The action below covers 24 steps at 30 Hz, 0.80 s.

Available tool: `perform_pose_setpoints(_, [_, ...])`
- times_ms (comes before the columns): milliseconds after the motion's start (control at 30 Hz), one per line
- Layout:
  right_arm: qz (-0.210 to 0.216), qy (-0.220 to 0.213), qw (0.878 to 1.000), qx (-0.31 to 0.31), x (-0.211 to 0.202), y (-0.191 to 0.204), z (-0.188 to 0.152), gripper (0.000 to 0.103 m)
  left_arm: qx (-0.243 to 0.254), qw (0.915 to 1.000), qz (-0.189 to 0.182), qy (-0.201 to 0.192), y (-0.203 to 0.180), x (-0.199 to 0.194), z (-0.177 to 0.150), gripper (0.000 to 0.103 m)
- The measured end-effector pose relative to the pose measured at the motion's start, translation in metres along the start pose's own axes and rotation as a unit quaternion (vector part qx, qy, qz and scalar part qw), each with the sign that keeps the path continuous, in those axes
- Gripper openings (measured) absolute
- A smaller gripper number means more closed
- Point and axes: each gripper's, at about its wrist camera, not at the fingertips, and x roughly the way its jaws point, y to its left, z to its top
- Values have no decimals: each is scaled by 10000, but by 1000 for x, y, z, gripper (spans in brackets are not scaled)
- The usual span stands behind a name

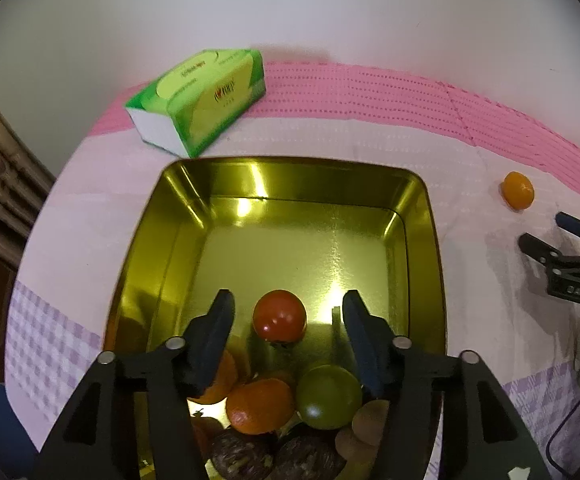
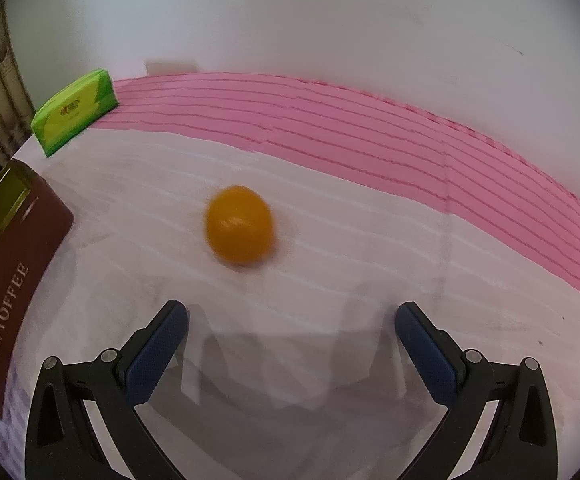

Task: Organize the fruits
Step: 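Carry the red tomato into the gold tin with the left tool and release, then grasp the last orange on the cloth with the right tool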

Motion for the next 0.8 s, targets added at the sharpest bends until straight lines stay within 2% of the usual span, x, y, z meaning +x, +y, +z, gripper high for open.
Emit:
perform_pose_setpoints(233, [-5,-32,10000,-10,11,17,17,100,2,9999,35,-121,8,-15,-8,62])
perform_pose_setpoints(300, [-29,-115,9999,20,10,20,20,92,-48,9999,40,-119,13,-19,-12,62])
perform_pose_setpoints(367, [-28,-181,9998,5,10,24,25,76,-120,9999,21,-89,18,-21,-17,63])
perform_pose_setpoints(533, [-10,-228,9997,-19,11,30,30,62,-292,9995,75,-83,29,-27,-26,67])
perform_pose_setpoints(700, [-1,-255,9997,-21,9,31,31,39,-378,9992,143,-35,37,-31,-34,71])
perform_pose_setpoints(800, [11,-226,9997,-39,8,30,31,37,-403,9990,172,-31,39,-32,-38,72])
